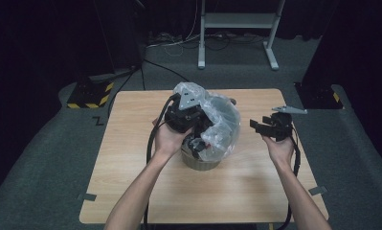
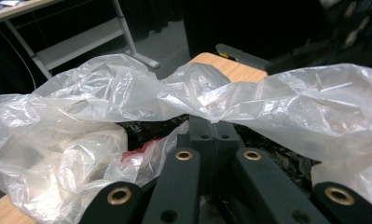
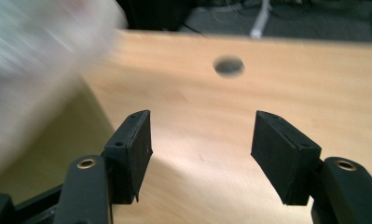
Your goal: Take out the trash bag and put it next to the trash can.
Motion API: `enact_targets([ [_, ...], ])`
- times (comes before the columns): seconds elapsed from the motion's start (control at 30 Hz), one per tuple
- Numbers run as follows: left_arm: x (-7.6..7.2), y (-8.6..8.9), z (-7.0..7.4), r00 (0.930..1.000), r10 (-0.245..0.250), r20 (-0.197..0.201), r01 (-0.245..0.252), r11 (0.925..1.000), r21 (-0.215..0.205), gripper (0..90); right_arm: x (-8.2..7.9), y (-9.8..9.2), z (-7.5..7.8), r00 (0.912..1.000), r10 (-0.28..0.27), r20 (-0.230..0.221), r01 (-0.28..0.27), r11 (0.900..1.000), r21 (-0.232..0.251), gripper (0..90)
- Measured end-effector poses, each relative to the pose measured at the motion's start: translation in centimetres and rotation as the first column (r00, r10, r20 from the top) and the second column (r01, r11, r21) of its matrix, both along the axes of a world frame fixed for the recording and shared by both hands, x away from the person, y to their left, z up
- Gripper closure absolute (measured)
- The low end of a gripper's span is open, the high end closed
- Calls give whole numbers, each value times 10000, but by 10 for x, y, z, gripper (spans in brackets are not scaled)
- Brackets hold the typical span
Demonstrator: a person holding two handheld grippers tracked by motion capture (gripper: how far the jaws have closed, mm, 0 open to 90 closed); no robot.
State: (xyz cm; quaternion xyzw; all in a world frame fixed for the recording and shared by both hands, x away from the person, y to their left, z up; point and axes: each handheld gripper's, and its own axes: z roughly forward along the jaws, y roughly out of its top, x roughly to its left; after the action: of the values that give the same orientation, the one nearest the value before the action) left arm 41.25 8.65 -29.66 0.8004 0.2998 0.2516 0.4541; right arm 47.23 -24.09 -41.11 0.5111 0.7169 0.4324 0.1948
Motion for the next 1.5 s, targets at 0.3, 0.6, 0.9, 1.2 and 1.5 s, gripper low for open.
enact_targets([
  [0.3,-4,7,9,10000,-90,39,92,9980,-620,900,0,-12,-68,9914,-1075,-744,961,9851,-1427,368],
  [0.6,-6,12,12,9995,-290,-96,277,9930,-1146,900,-1,-17,-94,9835,-1709,-601,1572,9699,-1861,350],
  [0.9,-4,7,12,9988,-373,-318,336,9934,-1093,900,0,-19,-112,9786,-2003,-465,1862,9590,-2135,333],
  [1.2,-4,-1,19,9971,-602,-463,541,9909,-1234,900,1,-19,-112,9791,-1970,-502,1818,9592,-2167,293],
  [1.5,-3,9,22,9963,-539,-676,433,9878,-1496,900,1,-19,-112,9791,-1972,-509,1819,9593,-2161,293],
])
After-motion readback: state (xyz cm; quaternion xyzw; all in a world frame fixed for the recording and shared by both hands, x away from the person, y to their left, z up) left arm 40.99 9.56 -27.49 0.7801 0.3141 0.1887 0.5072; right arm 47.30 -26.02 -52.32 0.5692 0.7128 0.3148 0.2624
